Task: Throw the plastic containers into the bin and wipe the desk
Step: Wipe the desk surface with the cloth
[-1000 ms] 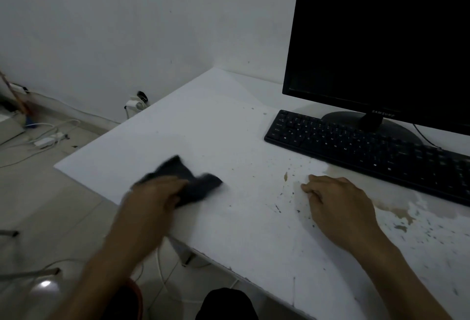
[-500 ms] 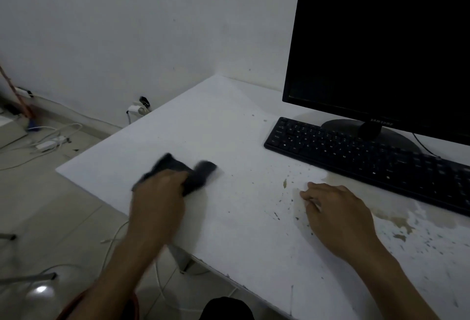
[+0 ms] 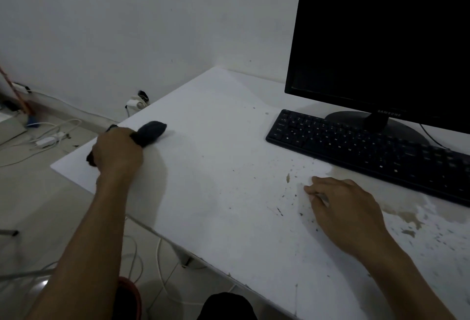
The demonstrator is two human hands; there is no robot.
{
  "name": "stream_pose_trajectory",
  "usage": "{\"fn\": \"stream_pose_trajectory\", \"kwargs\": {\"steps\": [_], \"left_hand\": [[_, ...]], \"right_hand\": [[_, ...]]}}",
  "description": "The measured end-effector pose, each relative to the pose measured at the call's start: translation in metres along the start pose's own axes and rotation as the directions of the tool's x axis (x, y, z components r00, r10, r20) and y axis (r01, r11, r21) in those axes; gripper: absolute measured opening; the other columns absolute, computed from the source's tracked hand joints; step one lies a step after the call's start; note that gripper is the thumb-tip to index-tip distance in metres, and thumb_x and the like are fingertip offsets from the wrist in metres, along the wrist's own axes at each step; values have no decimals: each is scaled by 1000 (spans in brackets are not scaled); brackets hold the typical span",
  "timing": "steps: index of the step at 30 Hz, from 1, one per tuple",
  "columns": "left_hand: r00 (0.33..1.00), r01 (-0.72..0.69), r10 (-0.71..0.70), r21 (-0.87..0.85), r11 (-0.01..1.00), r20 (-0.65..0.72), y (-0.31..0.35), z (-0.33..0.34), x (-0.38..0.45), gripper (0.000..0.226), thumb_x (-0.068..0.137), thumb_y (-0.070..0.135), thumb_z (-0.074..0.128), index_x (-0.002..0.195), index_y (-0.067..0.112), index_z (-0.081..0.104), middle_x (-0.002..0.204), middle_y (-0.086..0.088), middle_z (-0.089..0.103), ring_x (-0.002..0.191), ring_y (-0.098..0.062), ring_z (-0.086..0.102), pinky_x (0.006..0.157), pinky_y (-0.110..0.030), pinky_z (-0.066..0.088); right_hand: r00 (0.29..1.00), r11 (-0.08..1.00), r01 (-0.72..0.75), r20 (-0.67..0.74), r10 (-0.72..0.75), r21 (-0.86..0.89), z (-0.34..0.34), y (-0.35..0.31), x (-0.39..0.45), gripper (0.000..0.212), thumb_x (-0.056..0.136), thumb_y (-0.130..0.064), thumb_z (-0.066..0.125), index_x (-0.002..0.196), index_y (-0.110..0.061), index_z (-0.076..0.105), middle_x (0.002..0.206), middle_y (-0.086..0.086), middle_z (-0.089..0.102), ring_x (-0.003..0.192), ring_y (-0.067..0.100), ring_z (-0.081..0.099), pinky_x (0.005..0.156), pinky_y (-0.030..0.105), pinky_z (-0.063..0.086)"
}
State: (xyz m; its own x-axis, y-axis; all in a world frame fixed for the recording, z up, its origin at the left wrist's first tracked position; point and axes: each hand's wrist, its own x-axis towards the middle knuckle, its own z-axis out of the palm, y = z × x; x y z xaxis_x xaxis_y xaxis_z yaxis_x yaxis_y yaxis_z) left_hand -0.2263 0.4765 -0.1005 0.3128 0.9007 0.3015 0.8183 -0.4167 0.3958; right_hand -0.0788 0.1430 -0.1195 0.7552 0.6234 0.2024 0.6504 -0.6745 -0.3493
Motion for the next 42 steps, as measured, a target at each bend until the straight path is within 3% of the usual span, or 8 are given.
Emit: {"fn": "stream_pose_trajectory", "kwargs": {"steps": [3,8,16,22,28,35,38,42], "left_hand": [[976,-188,187,0,982,109,35,10,-6,21,88,14,50,93,10,70,92,-15,65,75,-28,52,66,-30,38],[741,-604,608,-113,789,284,107,38,-73,25,89,10,47,100,16,68,93,-7,67,80,-21,58,64,-26,35],[904,-402,389,49,914,177,96,47,1,22,84,4,48,93,12,67,92,-12,66,76,-27,56,65,-32,40],[575,-737,765,-223,638,290,108,41,-80,34,89,9,49,114,25,66,102,-4,70,86,-24,62,74,-31,49],[758,-589,616,-179,788,217,91,41,-47,34,89,11,51,117,25,64,110,-8,68,96,-29,61,81,-34,48],[391,-774,891,-441,454,231,44,-9,-148,35,73,14,61,104,28,71,109,8,70,100,-7,64,84,-21,51],[499,-765,845,-361,533,191,19,-11,-135,32,74,20,55,100,24,73,105,5,72,98,-12,66,80,-24,53],[824,-554,561,-94,827,80,-5,-13,-85,32,80,-2,62,105,15,71,103,-12,71,87,-35,67,78,-44,52]], "right_hand": [[1000,1000,-10,14,10,-4,0,1,0,25,93,-25,49,110,-28,66,118,-13,63,112,14,49,87,27,39],[1000,1000,-20,24,20,-12,-1,2,1,24,93,-28,49,109,-29,66,120,-13,62,113,13,49,88,26,39],[1000,1000,-3,26,4,-4,-1,1,2,27,93,-28,49,116,-29,64,127,-15,58,118,13,46,93,24,36],[1000,1000,-9,24,9,-13,1,1,3,25,92,-31,49,112,-30,65,122,-15,60,114,12,47,89,25,37],[1000,1000,-6,15,6,-7,0,4,3,26,92,-30,50,113,-29,65,123,-15,60,113,13,47,88,26,38],[1000,1000,-12,13,13,-18,0,4,3,24,91,-29,50,110,-29,66,119,-14,62,111,15,48,83,27,39],[1000,1000,-7,20,7,-6,0,2,4,24,91,-28,51,109,-28,66,119,-11,62,110,16,49,85,28,40],[1000,1000,-8,29,8,-3,1,3,1,25,91,-26,51,111,-27,66,122,-11,61,112,17,49,89,29,40]]}}
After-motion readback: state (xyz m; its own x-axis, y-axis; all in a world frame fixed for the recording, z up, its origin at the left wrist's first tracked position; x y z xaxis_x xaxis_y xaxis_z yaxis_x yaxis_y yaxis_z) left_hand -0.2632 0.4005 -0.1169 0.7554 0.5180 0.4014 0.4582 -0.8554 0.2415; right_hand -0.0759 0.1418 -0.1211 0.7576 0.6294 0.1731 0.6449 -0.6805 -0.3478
